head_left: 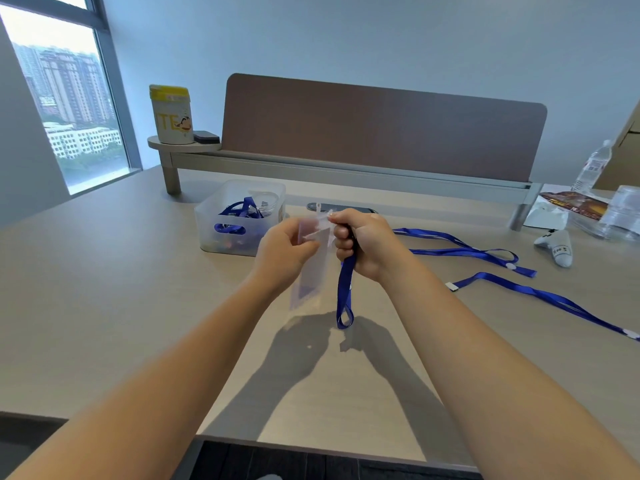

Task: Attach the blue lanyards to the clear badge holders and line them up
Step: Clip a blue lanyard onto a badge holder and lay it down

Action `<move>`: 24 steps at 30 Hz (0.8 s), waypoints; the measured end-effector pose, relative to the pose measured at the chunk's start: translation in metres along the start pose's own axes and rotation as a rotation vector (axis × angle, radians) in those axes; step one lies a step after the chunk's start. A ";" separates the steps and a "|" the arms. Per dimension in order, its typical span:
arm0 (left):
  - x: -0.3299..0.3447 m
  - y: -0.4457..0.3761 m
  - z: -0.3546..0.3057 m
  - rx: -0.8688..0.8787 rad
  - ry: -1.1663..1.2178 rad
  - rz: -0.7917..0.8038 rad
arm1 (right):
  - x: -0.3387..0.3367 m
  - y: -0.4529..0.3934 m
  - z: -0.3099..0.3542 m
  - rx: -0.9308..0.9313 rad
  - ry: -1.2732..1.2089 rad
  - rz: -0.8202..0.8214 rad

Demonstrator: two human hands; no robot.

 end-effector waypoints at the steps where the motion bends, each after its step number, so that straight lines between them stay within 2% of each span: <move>1: -0.001 0.000 0.000 0.034 -0.055 -0.024 | 0.000 0.000 -0.001 0.012 -0.004 0.006; 4: -0.009 -0.001 -0.003 0.140 -0.204 -0.122 | -0.004 0.000 -0.004 0.055 0.060 0.006; 9: -0.022 0.003 -0.023 0.423 -0.485 -0.215 | -0.013 -0.001 -0.015 0.142 0.336 -0.003; 11: -0.018 0.009 -0.035 0.586 -0.603 -0.198 | -0.015 -0.001 -0.016 0.112 0.481 -0.020; 13: -0.016 0.011 -0.041 0.678 -0.715 -0.198 | -0.018 -0.003 -0.012 0.022 0.647 -0.063; 15: -0.014 0.010 -0.040 0.679 -0.785 -0.172 | -0.021 -0.009 -0.005 -0.101 0.757 -0.131; 18: -0.015 0.010 -0.028 0.619 -0.784 -0.136 | -0.037 -0.020 0.004 -0.247 0.778 -0.281; 20: -0.015 0.009 -0.018 0.557 -0.733 -0.123 | -0.052 -0.026 -0.002 -0.221 0.770 -0.336; 24: -0.009 0.000 0.017 0.353 -0.708 -0.065 | -0.073 -0.039 -0.037 -0.015 0.676 -0.364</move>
Point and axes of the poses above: each hand's wrist, its own y-axis away from the middle knuckle, its own x-axis out of the palm, z = x × y, the point moved 10 cm from there along -y, towards the middle knuckle, and after that the axes turned 11 degrees about -z, right-handed, at the moved point
